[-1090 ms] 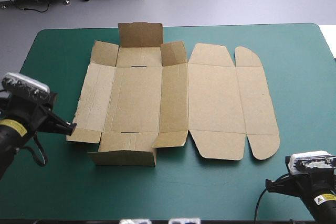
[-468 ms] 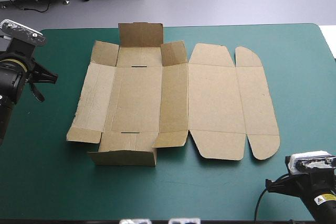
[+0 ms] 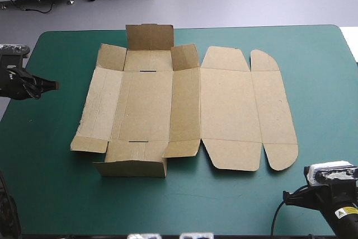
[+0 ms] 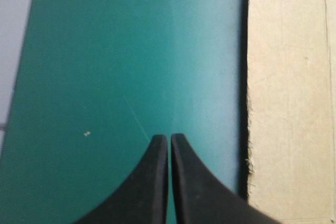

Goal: Fold the box

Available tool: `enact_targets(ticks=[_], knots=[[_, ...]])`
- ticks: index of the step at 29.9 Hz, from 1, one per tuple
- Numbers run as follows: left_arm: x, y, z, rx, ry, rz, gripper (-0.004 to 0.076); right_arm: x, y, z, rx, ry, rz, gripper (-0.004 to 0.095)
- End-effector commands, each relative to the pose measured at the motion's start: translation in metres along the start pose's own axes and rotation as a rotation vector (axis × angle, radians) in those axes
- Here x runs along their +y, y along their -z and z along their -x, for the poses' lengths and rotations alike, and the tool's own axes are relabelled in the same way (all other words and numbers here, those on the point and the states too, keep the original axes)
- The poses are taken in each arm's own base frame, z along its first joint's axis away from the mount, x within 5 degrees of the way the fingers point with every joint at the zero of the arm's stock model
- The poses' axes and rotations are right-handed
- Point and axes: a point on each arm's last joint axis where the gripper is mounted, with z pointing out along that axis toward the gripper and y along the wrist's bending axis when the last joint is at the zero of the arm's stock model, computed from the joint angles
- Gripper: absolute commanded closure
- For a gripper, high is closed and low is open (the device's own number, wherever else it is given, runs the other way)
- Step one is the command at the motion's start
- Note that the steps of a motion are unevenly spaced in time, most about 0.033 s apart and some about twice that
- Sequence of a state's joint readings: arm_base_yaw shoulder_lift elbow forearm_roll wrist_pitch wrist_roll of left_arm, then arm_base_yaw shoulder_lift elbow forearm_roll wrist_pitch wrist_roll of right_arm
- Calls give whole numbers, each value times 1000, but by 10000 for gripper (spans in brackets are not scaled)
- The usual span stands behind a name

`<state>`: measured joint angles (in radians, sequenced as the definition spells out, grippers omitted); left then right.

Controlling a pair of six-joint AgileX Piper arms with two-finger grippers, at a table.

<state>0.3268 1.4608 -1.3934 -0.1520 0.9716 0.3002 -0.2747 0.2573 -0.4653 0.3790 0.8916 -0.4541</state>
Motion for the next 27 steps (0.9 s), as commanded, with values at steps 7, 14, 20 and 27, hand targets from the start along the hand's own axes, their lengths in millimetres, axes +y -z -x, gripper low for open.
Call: enact_targets(ticks=[7, 14, 20, 27], knots=[[26, -54, -20, 283, 135, -326, 706, -2, 3, 12, -76, -6, -19, 932], [20, -81, -15, 262, 234, -465, 706, -2, 3, 12, -76, -6, -19, 932], [18, -80, -15, 247, 180, -504, 706, -2, 3, 12, -76, -6, -19, 932], [4, -88, -17, 315, 141, -539, 669, -2, 3, 12, -74, -3, -22, 932]])
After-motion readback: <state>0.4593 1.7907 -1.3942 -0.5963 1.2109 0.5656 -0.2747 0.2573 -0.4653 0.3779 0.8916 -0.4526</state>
